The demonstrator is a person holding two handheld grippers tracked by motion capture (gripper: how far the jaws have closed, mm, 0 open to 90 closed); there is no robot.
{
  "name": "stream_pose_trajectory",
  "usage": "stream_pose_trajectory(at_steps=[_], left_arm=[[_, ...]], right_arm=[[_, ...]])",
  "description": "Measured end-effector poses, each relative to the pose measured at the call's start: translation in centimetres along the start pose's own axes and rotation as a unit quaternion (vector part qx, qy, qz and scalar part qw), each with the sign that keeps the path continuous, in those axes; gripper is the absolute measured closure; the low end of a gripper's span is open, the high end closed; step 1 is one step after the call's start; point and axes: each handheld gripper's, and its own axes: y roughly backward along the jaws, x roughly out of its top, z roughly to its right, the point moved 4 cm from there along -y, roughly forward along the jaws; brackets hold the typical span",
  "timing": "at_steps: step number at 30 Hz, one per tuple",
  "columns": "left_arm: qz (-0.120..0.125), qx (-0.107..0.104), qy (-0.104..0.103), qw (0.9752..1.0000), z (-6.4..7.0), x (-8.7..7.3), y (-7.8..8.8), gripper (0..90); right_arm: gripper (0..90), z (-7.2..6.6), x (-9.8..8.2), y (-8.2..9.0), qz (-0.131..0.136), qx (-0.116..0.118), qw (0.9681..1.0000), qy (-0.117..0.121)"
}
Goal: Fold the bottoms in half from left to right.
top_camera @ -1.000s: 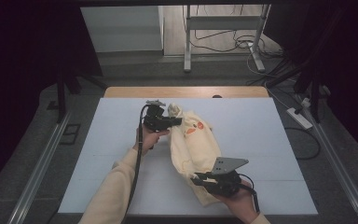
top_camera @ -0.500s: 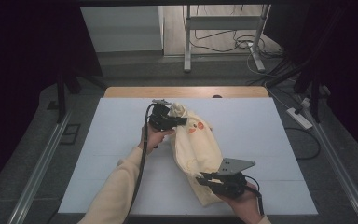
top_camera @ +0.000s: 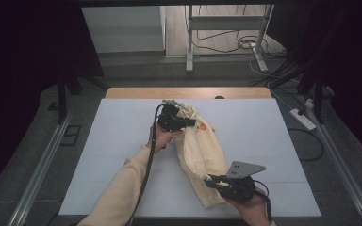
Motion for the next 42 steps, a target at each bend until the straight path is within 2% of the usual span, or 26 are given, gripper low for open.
stream_pose_trajectory(at_steps=[6,26,42], left_arm=[[-0.008,0.000,-0.002,1.0000,0.1,0.0,-0.7,81.9],[-0.037,0.014,0.008,0.9992,-0.4,-1.0,-3.7,81.1],[-0.040,0.015,0.016,0.9990,-0.5,-1.4,-4.8,80.1]], right_arm=[[78.6,0.2,-0.5,0.2,-0.003,-0.004,1.0000,-0.006],[78.4,1.4,-2.3,0.5,-0.025,-0.020,0.9991,-0.030],[78.3,2.2,-3.1,0.9,-0.036,-0.024,0.9984,-0.038]])
